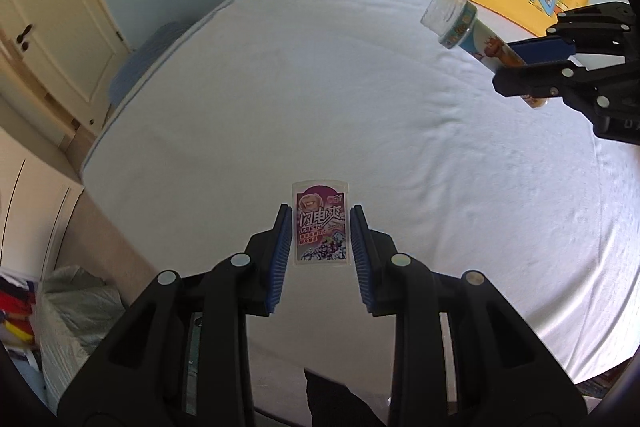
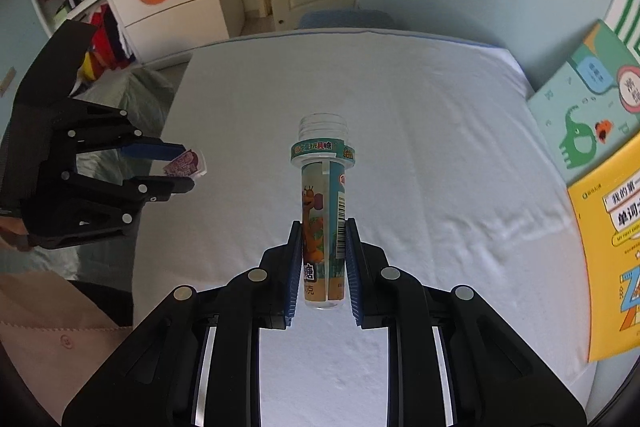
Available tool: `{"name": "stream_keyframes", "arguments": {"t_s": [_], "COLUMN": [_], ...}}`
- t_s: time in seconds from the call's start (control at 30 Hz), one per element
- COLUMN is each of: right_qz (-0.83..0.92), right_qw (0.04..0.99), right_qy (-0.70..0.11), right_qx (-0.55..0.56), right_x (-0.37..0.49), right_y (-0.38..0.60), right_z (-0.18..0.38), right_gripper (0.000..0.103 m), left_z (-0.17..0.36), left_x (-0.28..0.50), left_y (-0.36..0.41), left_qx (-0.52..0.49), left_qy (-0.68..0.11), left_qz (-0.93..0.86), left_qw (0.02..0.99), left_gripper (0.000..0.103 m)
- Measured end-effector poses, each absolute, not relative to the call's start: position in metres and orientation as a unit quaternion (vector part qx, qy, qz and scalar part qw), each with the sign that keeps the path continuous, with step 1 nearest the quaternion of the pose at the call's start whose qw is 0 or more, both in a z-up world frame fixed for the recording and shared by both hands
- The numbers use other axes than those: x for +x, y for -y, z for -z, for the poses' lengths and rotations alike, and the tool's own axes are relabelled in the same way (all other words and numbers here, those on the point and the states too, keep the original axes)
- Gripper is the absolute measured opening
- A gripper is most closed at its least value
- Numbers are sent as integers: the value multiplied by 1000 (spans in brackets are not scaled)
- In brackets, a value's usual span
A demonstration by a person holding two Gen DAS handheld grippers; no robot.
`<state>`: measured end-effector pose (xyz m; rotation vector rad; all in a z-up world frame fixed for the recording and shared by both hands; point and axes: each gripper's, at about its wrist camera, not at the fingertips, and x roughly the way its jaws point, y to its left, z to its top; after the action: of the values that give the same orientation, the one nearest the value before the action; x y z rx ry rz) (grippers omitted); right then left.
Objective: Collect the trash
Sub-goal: 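Carry the pink pack and vitamin tube over the teal bin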
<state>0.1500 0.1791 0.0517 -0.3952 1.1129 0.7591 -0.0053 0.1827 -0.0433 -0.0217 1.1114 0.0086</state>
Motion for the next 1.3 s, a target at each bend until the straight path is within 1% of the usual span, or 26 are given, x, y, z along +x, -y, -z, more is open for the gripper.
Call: {"name": "stream_keyframes", "arguments": {"t_s": [0.2,0.53,0.87,1.3], "right_qz": [-401,-488,-559,-628], "right_qw": [745,703,653,579], "right_qy": [-493,-464,-444,-433], "right_qx": [-202,-231,-255,-288], "right_x": [144,132,106,59], "right_y": [-262,-397,-503,-599], "right_z": [-60,-58,-50,-35], "right_gripper": [21,21,21,21], "left_z": [39,41,48,76], "left_x": [-43,-108,-175,-244], "left_y": [-246,-350,-439,-505], "left_qx": [-34,-82,-122,-172], "left_qy": [-519,-518,-516,-533], "left_qz": [-48,-136,-217,-281], "left_qw": [853,841,819,779], "left_gripper": [28,28,28,28]}}
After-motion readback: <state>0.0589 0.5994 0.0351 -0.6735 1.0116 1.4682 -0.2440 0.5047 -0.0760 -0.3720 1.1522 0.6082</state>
